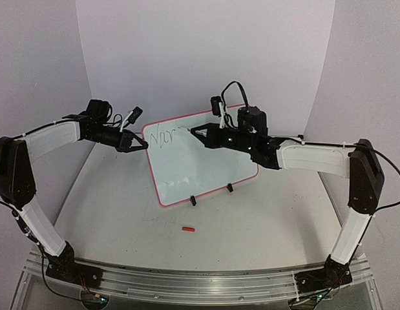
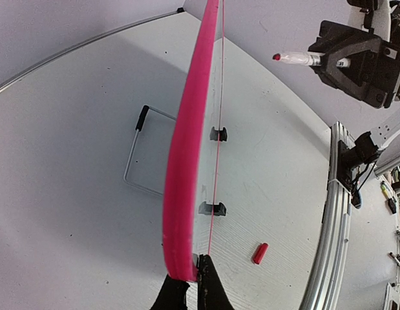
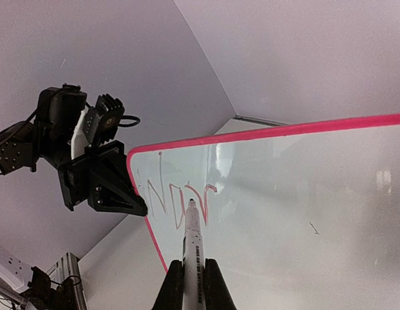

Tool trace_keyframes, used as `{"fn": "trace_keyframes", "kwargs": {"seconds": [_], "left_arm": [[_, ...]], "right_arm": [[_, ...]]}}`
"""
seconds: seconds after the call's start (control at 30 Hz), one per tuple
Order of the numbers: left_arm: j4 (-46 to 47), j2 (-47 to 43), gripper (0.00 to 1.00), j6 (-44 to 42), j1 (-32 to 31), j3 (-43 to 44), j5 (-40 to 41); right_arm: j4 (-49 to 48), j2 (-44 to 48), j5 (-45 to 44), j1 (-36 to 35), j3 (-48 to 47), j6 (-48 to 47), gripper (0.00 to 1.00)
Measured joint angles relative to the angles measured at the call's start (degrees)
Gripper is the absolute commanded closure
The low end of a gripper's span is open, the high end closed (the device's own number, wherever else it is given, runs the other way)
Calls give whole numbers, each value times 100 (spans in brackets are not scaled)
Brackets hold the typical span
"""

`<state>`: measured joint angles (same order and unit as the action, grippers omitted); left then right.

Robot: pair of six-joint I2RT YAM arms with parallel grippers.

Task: Write a sentence on the whiteboard

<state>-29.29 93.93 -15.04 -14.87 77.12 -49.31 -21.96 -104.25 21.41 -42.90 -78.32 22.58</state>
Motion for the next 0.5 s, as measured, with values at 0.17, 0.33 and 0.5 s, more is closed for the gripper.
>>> {"fn": "trace_keyframes", "kwargs": {"seconds": [0.17, 0.33, 0.5], "left_arm": [[-21, -15, 100, -11, -16, 0, 4], [-21, -15, 100, -14, -20, 0, 6], [-21, -15, 100, -17, -20, -1, 4]], "right_arm": [[110, 75, 227, 58, 3, -89, 100], [211, 30, 509, 126, 1, -121, 100], [245, -165, 677, 151, -1, -134, 100]]}}
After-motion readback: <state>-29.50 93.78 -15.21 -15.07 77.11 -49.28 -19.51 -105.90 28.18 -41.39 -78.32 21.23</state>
